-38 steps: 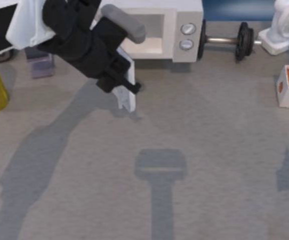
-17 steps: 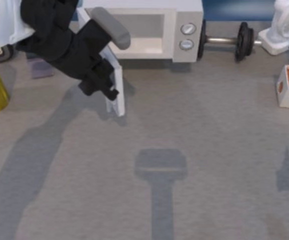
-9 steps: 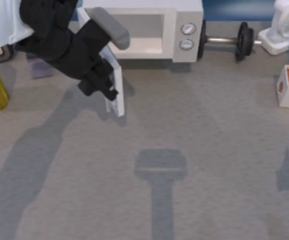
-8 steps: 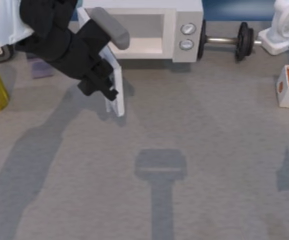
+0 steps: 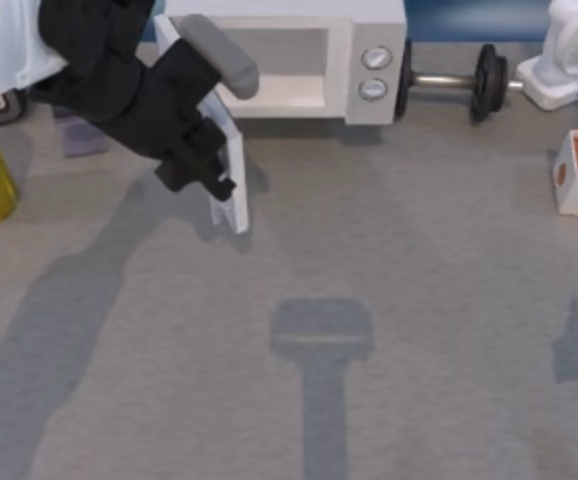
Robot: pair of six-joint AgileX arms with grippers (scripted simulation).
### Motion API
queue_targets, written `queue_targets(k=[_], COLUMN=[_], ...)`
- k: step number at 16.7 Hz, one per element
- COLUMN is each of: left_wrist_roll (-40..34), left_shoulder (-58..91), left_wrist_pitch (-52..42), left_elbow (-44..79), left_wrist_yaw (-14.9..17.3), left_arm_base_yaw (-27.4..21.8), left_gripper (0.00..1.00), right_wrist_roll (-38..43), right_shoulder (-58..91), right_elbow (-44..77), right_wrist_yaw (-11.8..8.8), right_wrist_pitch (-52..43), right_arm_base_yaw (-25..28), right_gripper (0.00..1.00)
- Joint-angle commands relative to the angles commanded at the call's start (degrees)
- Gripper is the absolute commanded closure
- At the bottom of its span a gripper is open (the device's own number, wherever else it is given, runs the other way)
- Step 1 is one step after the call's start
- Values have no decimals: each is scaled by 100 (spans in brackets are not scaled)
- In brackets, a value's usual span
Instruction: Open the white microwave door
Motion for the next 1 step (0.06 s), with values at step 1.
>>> queue_targets(k=[1], left_wrist_roll=[0], left_shoulder=[0], left_wrist_pitch=[0], left_elbow=[0], left_wrist_yaw=[0], left_arm_base_yaw=[0], left_gripper=[100], right_wrist_roll=[0], right_shoulder=[0], right_elbow=[0], right_wrist_yaw=[0], right_wrist_pitch=[0], right_arm_base_yaw=[0], right_gripper=[0])
